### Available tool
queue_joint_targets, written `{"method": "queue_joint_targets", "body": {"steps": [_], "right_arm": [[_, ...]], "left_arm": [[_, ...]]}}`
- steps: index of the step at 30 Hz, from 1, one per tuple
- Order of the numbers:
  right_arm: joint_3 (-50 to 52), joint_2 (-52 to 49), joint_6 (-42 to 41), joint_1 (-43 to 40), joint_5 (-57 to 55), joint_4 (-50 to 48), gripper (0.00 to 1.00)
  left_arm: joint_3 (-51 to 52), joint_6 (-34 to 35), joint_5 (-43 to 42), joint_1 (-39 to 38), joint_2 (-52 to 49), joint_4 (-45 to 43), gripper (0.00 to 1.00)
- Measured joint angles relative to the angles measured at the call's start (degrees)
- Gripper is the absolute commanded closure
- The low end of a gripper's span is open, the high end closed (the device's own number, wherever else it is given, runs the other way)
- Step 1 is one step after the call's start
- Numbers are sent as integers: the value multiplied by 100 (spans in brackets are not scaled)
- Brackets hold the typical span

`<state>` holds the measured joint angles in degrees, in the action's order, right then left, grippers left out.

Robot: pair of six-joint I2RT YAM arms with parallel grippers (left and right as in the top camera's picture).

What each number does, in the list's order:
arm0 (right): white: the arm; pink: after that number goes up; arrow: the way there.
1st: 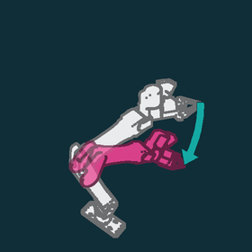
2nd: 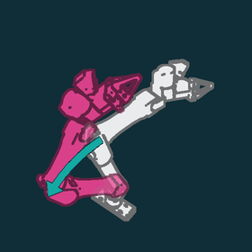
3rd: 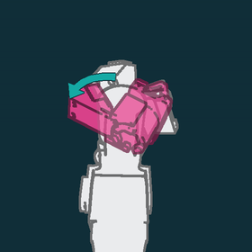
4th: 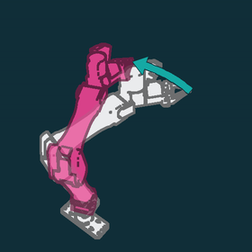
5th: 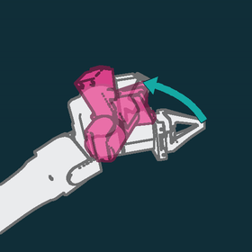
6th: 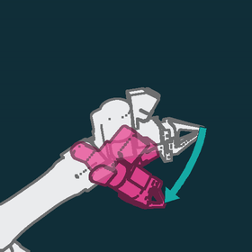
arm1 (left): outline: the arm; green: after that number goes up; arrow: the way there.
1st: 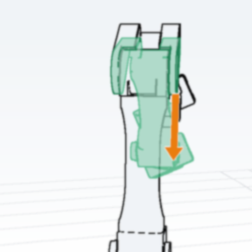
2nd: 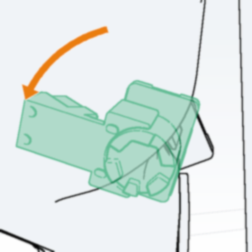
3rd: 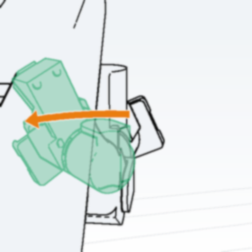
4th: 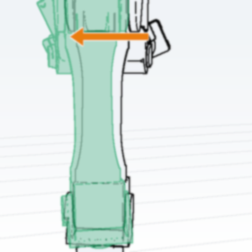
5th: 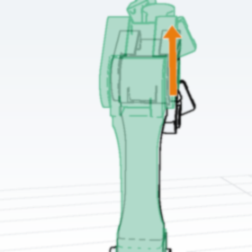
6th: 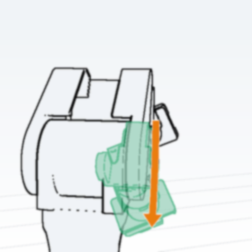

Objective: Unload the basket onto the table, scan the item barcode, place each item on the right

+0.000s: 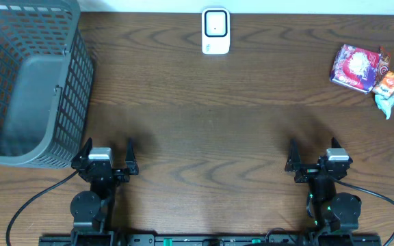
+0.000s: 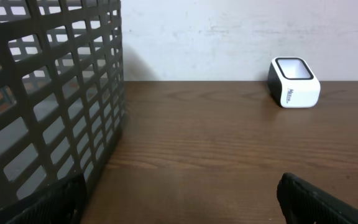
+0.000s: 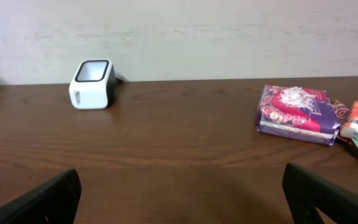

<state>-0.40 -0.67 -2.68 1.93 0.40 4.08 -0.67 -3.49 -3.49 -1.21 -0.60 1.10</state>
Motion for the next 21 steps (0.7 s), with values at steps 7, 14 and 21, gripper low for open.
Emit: {"method": "queue_joint_targets", "body": {"steps": [7, 14, 21], "right_arm": [[0, 0, 0, 0, 0, 0, 1], [0, 0, 0, 0, 0, -2, 1], [0, 0, 0, 0, 0, 0, 1]], "left_arm": [[0, 72, 4, 0, 0, 7, 2], [0, 225, 39, 0, 0, 11, 2], [0, 240, 39, 0, 0, 11, 2]]}}
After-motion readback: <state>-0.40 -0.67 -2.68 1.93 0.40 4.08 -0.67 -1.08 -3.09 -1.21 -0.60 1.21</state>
